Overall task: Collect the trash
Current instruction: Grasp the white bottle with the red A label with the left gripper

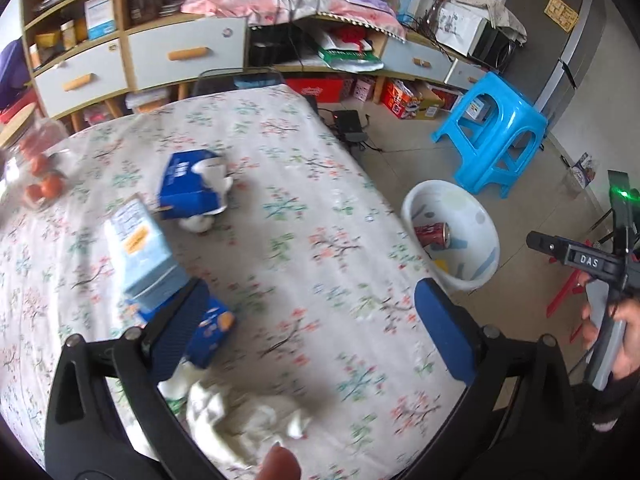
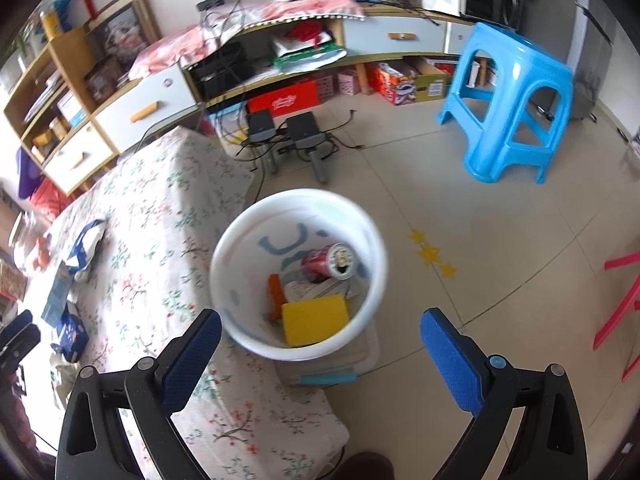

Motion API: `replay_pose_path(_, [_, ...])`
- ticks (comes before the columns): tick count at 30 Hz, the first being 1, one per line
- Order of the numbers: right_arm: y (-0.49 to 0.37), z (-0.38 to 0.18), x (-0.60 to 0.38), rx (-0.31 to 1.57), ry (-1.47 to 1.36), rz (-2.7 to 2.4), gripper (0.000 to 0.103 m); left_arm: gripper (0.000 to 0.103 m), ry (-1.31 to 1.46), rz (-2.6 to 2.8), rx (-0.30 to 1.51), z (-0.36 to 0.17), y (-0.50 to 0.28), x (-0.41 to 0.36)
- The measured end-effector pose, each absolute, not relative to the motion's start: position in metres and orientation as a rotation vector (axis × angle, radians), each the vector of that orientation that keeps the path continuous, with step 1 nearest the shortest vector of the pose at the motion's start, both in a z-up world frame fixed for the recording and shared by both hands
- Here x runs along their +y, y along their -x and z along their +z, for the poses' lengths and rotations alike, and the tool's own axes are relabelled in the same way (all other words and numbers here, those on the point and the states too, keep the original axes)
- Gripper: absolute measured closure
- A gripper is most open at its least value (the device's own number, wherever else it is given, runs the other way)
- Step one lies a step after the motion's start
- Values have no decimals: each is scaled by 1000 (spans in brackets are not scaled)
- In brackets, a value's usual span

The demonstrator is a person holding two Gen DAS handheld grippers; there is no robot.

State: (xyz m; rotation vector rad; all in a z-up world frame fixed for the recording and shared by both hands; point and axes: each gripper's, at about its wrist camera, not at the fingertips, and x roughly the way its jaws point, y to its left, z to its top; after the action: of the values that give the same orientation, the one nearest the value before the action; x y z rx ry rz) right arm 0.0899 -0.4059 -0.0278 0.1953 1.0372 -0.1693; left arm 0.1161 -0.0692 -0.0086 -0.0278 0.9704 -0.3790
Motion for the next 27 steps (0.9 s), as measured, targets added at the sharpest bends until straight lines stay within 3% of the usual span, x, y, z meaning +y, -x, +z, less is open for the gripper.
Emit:
replay_pose_path(14, [-91, -47, -301, 1101, -10, 22, 2, 1, 75, -200, 1130, -51, -88, 39])
replay_pose_path(20, [-92, -61, -269, 1132, 62, 61, 2, 1, 50, -258, 1174, -68, -86, 48])
replay_pose_path(27, [-89, -65, -254, 1148, 81, 84, 2, 22, 57, -332, 1226, -85, -95, 47])
